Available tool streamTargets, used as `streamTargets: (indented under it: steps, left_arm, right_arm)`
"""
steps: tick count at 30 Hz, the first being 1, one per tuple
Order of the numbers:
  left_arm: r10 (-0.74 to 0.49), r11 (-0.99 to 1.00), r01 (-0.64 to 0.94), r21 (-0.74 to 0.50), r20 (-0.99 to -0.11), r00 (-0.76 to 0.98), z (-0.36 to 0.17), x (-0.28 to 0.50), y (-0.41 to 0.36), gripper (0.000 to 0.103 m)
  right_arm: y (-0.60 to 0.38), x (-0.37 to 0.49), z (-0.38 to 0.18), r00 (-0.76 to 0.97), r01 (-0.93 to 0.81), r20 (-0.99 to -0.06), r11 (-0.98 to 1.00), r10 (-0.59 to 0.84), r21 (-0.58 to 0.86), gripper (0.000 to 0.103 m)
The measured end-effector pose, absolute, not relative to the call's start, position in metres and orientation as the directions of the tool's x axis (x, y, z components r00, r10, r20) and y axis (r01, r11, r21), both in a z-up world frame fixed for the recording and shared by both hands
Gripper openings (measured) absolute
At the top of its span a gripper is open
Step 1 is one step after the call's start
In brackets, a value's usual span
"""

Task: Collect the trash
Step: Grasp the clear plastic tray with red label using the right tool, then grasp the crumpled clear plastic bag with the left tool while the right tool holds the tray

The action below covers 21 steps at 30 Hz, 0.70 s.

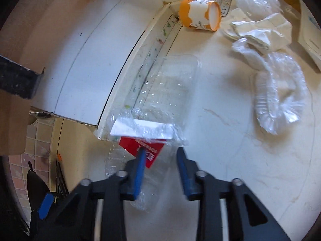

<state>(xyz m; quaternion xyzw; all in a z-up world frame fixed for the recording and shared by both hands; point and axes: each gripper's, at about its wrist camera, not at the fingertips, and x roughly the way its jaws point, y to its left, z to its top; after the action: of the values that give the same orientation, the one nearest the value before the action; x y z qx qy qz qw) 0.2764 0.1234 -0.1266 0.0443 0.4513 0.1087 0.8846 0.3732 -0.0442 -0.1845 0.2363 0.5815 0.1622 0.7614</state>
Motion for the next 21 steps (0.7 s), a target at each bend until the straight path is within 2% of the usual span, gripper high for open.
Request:
streamTargets:
  steps: [5,11,15,21]
  left_arm:
    - [0.221,0.975,-0.130,0.179,-0.795,0.565,-0.128,0.275,0.117,0.097]
    - [0.175,0.982,-0.046,0.183,-0.792,0.585,-0.119,0.273,0.089,0.097]
    - [0.099,0.987,0.039,0.154,-0.786,0.610,-0.104,0.276,0.062,0.097]
    - [-0.020,0.982,0.162,0.099,-0.793,0.609,-0.096,0.307,0.008,0.097]
  right_arm:
    - [-0.047,0.368,-0.185,0.277,0.043,-0.800,0.825,0.532,0.563,0.008]
    - [-0.079,0.338,-0.157,0.352,0.031,-0.774,0.819,0.527,0.572,0.006]
    - [-0.122,0.312,-0.131,0.439,0.045,-0.770,0.845,0.463,0.533,0.006]
    - [-0.212,0.279,-0.117,0.547,0.216,-0.770,0.834,0.328,0.508,0.006]
